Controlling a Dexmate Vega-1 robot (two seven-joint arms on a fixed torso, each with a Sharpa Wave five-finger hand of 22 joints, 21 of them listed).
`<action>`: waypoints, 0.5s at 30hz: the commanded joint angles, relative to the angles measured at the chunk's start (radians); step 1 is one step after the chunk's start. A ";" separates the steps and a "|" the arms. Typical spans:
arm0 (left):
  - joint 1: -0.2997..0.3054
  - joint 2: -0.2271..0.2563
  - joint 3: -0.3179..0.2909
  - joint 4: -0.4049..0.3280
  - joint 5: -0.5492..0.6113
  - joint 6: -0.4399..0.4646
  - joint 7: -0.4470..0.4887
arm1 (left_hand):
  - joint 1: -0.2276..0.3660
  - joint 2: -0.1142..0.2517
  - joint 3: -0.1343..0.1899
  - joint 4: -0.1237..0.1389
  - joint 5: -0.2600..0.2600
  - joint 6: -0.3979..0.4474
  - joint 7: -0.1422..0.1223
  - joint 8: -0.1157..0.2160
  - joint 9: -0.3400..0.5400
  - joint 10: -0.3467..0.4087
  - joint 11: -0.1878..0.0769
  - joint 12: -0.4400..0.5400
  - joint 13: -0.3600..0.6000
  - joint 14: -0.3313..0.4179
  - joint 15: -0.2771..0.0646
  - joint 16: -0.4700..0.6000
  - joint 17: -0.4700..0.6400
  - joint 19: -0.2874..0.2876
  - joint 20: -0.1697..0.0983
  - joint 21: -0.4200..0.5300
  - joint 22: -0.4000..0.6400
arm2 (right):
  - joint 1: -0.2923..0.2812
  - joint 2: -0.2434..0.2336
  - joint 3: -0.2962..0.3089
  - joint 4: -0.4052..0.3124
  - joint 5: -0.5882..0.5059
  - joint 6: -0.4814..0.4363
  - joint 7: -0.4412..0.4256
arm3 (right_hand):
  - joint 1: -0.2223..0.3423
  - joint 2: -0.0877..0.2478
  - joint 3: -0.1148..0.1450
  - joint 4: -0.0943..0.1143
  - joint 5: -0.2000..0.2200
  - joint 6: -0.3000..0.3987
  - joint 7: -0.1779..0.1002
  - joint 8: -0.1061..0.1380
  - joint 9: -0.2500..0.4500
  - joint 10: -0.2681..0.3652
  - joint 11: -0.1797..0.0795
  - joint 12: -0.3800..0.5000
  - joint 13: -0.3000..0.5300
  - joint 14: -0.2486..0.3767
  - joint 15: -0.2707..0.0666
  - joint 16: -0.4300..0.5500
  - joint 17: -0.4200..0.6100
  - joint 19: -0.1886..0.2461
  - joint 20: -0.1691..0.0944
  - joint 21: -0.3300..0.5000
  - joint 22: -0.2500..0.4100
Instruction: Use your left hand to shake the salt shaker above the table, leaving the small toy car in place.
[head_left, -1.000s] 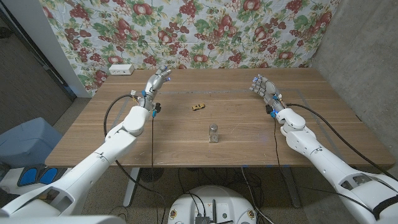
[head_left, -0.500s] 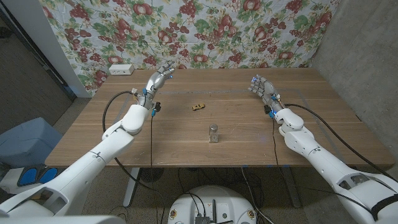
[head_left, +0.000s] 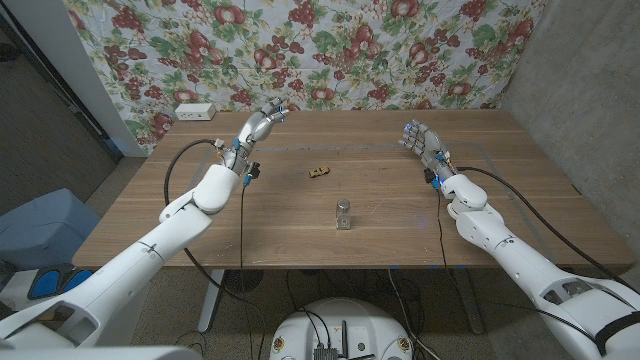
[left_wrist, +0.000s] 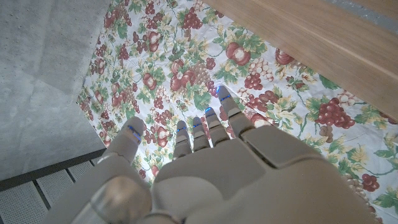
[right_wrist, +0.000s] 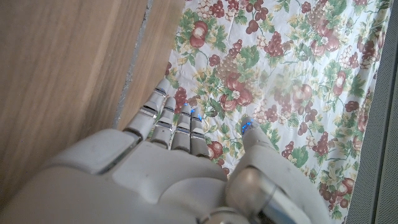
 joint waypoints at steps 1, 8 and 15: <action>-0.008 0.027 0.008 -0.033 0.048 -0.012 -0.039 | 0.001 0.003 0.002 -0.007 -0.001 0.005 -0.004 0.000 0.002 0.008 0.003 0.000 0.001 0.004 -0.006 -0.001 0.004 0.013 -0.001 0.001 0.001 | -0.016 -0.004 0.007 -0.014 0.004 0.010 -0.003 | 0.007 0.007 0.003 -0.006 0.005 0.009 0.000 0.003 0.004 0.011 -0.001 0.006 -0.001 0.006 0.001 0.008 0.001 0.012 0.000 -0.002 0.002; -0.008 0.037 0.011 -0.055 0.068 -0.028 -0.059 | -0.001 0.004 0.003 -0.008 -0.001 0.009 -0.005 0.000 0.002 0.012 0.000 -0.001 0.002 0.004 -0.005 -0.003 0.005 0.015 0.001 -0.001 0.001 | -0.028 -0.008 0.012 -0.024 0.006 0.019 -0.007 | 0.006 0.007 0.002 -0.008 0.006 0.009 0.000 0.002 0.004 0.011 -0.001 0.005 -0.001 0.005 -0.002 0.009 0.001 0.013 -0.001 -0.004 0.002; -0.005 0.046 0.014 -0.076 0.089 -0.031 -0.079 | -0.004 0.005 0.003 -0.009 -0.001 0.011 -0.007 -0.001 0.002 0.013 -0.001 -0.003 0.002 0.005 -0.006 -0.003 0.005 0.016 -0.001 -0.002 0.002 | -0.037 -0.011 0.015 -0.032 0.009 0.025 -0.004 | 0.004 0.008 0.002 -0.010 0.007 0.010 0.001 0.002 0.004 0.012 -0.002 0.005 -0.001 0.005 -0.002 0.010 0.001 0.014 0.000 -0.007 0.002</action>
